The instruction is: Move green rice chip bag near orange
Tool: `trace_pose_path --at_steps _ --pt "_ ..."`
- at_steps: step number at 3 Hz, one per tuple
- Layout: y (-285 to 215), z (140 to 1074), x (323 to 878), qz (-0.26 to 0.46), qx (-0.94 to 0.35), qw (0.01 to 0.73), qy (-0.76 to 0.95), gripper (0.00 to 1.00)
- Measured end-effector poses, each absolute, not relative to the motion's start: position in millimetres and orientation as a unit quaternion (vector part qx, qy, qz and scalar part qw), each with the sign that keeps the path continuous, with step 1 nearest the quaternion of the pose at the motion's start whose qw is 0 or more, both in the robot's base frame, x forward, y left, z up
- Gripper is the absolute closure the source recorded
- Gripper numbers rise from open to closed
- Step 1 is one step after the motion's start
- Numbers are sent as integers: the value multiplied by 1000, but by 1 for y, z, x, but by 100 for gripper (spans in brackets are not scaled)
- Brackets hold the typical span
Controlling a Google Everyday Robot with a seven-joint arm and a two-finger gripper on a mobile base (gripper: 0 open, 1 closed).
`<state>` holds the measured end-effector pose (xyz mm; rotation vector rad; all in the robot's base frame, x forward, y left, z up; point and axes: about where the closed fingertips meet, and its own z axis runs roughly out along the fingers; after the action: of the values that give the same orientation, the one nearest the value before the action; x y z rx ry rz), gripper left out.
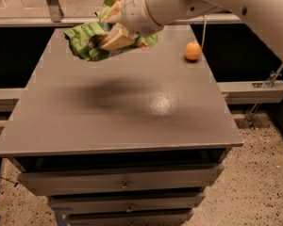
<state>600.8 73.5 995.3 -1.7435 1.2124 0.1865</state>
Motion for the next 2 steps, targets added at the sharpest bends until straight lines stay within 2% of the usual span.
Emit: trace_pose_path --at_steps 2 --pt "93 958 697 93 -767 447 450 100"
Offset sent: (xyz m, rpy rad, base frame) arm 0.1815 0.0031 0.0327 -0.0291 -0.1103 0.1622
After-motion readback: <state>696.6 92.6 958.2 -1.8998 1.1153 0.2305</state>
